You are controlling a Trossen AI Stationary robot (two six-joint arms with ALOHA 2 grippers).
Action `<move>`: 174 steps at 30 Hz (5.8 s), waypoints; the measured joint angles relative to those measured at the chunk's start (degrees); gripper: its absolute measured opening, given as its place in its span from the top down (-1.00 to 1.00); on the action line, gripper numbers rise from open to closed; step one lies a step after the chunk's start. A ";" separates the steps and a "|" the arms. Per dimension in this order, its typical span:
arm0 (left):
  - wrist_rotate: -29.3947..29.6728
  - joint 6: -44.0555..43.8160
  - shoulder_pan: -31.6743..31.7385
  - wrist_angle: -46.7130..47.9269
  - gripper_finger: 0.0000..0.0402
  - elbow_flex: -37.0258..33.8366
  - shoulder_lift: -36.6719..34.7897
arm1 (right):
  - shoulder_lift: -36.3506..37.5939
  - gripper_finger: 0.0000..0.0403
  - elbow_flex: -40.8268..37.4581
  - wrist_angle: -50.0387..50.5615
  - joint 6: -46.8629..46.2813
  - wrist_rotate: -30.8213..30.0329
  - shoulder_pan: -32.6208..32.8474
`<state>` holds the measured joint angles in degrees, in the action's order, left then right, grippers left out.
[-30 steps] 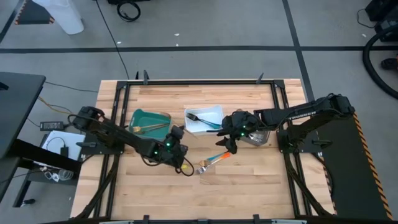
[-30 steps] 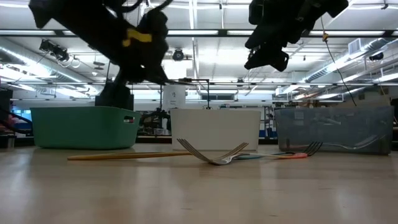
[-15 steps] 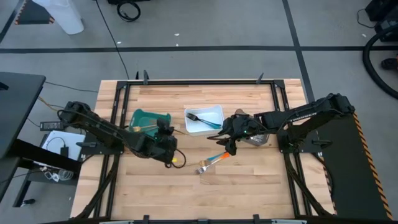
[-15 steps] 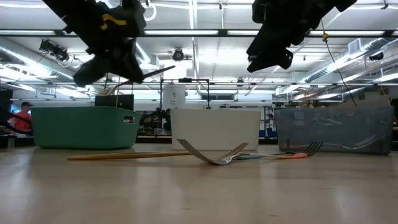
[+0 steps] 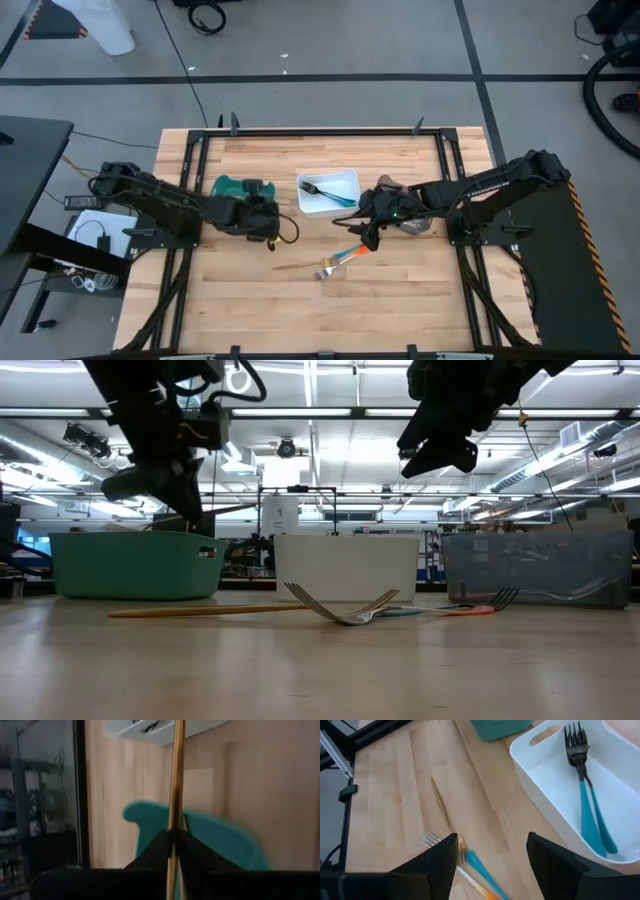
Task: Sort silverware by color (type)
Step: Put the gold fork into the green bin
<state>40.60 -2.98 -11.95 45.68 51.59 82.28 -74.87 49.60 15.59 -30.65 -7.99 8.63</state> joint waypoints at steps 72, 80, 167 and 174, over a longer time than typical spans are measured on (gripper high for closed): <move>-23.56 -1.87 23.69 20.49 0.82 7.06 7.44 | -23.02 -0.20 0.00 -8.80 -10.30 -30.57 27.36; -23.91 -4.15 23.83 18.76 0.82 7.04 8.86 | -23.02 -0.20 0.00 -10.03 -9.72 -31.18 27.41; -24.61 -30.43 -10.19 -19.42 0.68 18.51 32.44 | -23.89 -0.20 -4.19 -13.26 -9.43 -34.85 29.60; -23.54 -30.45 -10.22 -17.34 0.88 18.58 32.59 | -24.35 -0.20 -4.20 -13.87 -9.64 -34.56 29.60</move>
<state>17.05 -33.43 -22.17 28.35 70.17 114.87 -99.22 45.41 1.73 -40.30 -42.56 38.24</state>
